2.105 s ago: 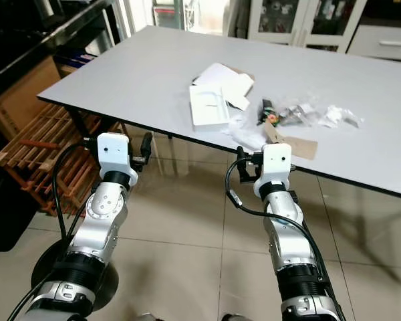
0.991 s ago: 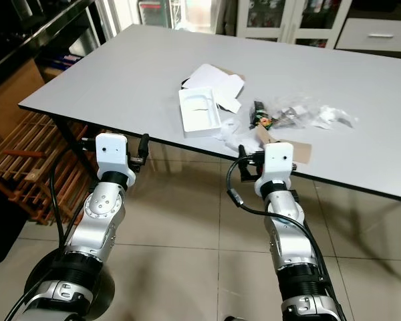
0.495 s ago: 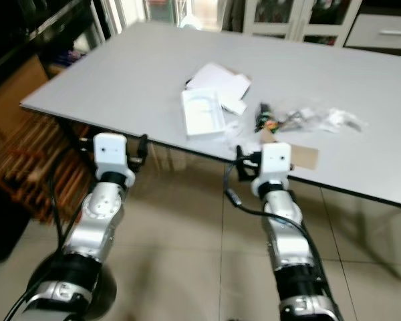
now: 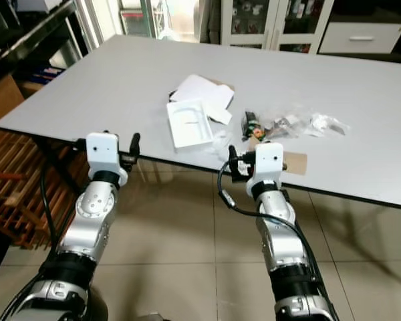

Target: Picking trash to rubbish bin

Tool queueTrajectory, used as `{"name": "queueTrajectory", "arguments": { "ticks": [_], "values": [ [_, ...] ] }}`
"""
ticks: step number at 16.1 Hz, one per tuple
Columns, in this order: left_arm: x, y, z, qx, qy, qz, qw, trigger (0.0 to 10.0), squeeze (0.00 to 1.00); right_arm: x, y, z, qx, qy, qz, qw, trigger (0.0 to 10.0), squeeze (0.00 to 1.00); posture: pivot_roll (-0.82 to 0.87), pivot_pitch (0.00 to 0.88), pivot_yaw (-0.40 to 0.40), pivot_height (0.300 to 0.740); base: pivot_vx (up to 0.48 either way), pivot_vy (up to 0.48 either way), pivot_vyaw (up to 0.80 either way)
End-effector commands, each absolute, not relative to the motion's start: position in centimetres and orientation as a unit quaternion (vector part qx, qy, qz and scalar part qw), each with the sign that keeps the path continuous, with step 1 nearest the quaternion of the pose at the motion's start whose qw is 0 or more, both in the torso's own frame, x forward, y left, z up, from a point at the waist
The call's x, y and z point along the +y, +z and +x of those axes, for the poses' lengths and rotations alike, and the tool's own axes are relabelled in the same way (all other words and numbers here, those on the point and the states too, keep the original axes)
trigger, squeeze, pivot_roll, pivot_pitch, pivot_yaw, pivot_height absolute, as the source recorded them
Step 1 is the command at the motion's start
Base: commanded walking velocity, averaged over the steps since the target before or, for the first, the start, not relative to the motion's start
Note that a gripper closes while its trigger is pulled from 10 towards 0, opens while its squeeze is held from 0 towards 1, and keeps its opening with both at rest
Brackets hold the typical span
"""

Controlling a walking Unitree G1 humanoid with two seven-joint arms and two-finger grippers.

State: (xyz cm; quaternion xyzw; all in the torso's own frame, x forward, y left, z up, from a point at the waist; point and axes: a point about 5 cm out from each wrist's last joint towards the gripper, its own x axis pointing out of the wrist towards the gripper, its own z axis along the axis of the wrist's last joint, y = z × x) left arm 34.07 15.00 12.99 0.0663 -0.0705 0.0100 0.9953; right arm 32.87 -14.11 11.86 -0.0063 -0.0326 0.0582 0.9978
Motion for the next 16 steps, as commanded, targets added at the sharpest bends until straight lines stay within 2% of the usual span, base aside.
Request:
{"name": "queueTrajectory", "arguments": {
  "ticks": [1, 14, 16],
  "values": [
    [13.95, 13.14, 34.15, -0.073, -0.001, 0.065, 0.995, 10.0, 0.0, -15.19, 11.86, 32.8, -0.032, 0.046, -0.01, 0.998, 10.0, 0.0, -0.05, 0.069, 0.029, 0.74, 0.337, 0.0, 0.0],
    [13.92, 13.08, 34.14, -0.071, -0.003, 0.068, 0.995, 10.0, 0.0, -14.97, 11.77, 32.7, -0.03, 0.052, -0.006, 0.998, 10.0, 0.0, -0.05, 0.083, 0.028, 0.74, 0.338, 0.0, 0.0],
    [13.73, 13.2, 34.07, -0.077, -0.009, 0.068, 0.995, 10.0, 0.0, -14.82, 11.77, 32.63, -0.029, 0.064, -0.005, 0.998, 10.0, 0.0, -0.05, 0.085, 0.03, 0.74, 0.0, 0.0, 0.0]
  ]
}}
